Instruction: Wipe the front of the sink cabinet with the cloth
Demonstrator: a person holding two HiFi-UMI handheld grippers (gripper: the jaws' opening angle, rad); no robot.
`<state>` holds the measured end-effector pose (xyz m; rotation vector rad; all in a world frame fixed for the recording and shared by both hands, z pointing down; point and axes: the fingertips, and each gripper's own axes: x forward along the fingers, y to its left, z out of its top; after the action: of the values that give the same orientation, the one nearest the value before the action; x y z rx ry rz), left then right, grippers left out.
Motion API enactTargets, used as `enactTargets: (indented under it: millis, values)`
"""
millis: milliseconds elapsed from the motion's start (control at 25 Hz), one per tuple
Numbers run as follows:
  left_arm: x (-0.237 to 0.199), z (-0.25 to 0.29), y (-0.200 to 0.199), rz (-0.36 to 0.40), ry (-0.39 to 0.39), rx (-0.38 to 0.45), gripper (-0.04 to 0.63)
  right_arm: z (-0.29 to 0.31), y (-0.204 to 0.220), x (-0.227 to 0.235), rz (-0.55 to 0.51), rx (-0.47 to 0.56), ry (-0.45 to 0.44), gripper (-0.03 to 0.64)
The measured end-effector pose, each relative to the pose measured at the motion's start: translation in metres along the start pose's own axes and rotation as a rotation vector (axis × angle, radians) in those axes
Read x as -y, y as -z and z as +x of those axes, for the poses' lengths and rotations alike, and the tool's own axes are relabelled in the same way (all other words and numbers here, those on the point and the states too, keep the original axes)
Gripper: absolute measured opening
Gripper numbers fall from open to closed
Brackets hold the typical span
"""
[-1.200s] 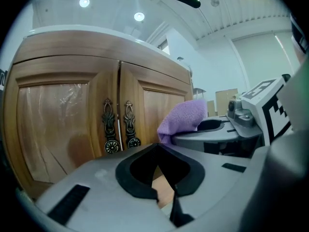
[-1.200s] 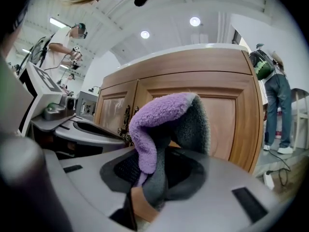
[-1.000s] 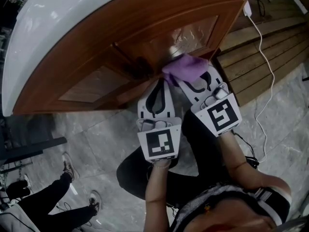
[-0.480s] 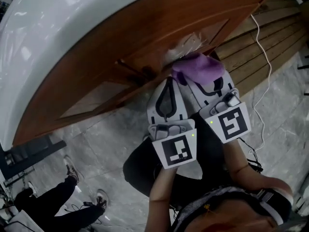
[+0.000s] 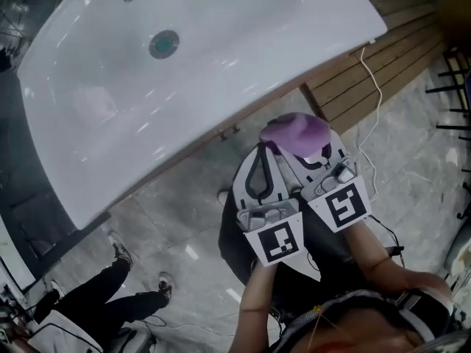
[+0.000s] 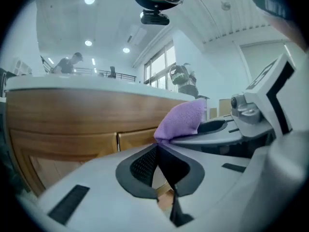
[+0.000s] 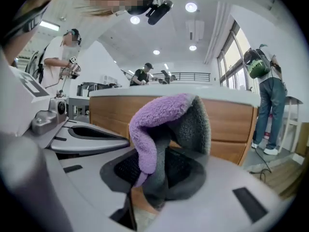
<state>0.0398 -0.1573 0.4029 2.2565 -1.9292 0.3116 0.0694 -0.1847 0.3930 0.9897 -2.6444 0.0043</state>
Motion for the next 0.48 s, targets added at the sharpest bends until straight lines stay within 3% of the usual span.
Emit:
enactTargets:
  millis: [480]
  values:
    - [-0.021, -0.082, -0.227, 0.029, -0.033, 0.075, 0.0, -0.069, -0.225, -0.004, 0.004, 0.101, -0.01, 0.166]
